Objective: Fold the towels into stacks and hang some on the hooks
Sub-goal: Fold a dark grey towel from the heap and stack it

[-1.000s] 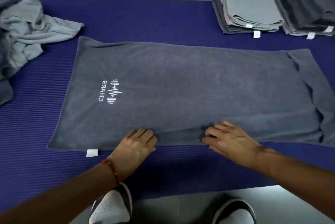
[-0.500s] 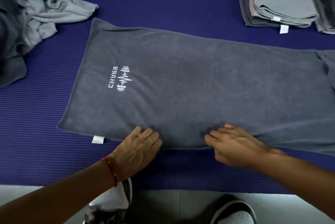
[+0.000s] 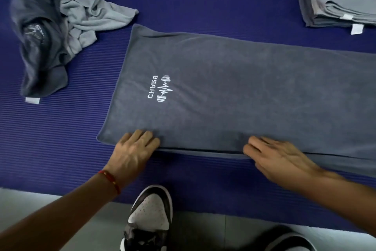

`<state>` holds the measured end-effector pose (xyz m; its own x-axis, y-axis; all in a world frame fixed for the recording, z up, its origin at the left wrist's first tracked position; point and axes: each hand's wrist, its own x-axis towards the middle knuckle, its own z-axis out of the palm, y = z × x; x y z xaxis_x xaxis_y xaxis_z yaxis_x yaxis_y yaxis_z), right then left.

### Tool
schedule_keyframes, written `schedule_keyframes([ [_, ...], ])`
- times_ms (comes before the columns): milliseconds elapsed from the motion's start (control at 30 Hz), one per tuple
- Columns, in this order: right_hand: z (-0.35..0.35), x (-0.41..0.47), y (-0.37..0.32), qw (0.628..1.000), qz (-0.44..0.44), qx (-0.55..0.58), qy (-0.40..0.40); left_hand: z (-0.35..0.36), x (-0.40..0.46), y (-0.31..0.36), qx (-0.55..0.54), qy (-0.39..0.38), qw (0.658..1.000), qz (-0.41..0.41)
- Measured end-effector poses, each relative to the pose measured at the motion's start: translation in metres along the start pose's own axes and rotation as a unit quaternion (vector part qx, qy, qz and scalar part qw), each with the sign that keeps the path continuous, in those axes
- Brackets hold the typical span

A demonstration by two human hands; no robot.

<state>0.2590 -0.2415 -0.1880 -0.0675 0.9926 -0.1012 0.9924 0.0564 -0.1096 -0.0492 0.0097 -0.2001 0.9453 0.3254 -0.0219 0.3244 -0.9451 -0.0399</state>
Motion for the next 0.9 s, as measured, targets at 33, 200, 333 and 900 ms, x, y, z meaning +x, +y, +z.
schedule_keyframes([
  [33,0.0,-0.003,-0.001,1.0,-0.003,0.011,-0.007,-0.002,-0.004,-0.006,0.003,-0.023,1.0,0.002],
  [200,0.006,-0.038,-0.008,0.998,-0.051,0.01,-0.027,-0.038,0.016,-0.007,0.058,-0.14,0.987,0.055],
  [333,0.001,-0.071,0.012,0.996,0.08,0.03,0.026,-0.069,0.087,0.032,0.001,-0.081,0.982,0.169],
  [900,0.015,-0.245,0.152,0.324,0.878,0.257,0.241,-0.011,0.344,0.245,-0.004,-0.277,0.934,0.225],
])
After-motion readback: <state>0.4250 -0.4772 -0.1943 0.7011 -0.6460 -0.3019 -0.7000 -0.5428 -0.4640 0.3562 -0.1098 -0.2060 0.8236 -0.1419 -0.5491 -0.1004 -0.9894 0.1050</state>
